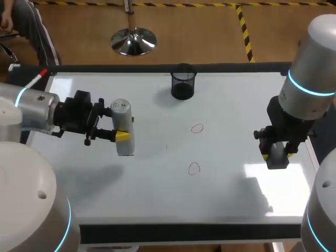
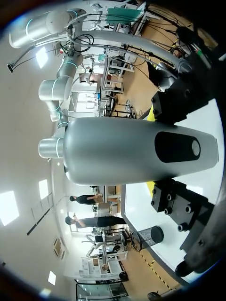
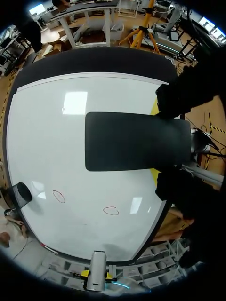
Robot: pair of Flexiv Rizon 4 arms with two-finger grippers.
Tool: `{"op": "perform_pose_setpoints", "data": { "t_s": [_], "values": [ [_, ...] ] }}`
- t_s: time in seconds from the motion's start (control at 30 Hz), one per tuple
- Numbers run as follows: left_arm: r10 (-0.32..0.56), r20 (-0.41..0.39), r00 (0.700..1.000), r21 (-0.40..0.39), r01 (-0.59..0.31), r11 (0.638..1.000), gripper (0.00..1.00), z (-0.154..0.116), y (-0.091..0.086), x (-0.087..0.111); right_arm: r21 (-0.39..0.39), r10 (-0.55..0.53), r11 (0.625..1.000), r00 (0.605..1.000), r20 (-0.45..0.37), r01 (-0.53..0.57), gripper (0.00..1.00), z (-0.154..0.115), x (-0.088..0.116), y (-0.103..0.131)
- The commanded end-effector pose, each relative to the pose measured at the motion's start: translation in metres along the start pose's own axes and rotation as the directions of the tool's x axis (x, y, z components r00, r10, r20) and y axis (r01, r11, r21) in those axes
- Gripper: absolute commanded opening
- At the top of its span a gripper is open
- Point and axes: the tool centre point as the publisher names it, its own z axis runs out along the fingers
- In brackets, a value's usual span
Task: Pick up the inspection probe, press it on each red-marked spot on the whiteboard one by one, put down the probe, pick up the eraser, and wipe off all the red marks.
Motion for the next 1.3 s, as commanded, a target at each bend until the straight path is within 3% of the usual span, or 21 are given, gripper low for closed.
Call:
{"op": "perform_pose_setpoints", "data": {
  "t_s": [0.03,0.67,1.3],
  "values": [
    [0.0,0.014,1.0,0.012,-0.001,1.0,0.0,0.011,0.003,0.003,-0.002,-0.001,1.0,1.0,-0.002,0.001,0.0,0.0,-0.001,0.0],
    [0.028,-0.016,0.999,0.027,-0.027,0.999,0.0,0.072,-0.011,0.018,-0.002,-0.001,1.0,1.0,-0.002,0.001,0.0,0.0,-0.001,0.0],
    [0.044,-0.037,0.998,0.03,-0.043,0.999,0.0,0.127,-0.015,0.016,-0.002,-0.001,1.0,1.0,-0.002,0.001,0.0,0.0,-0.001,0.0]
  ]
}}
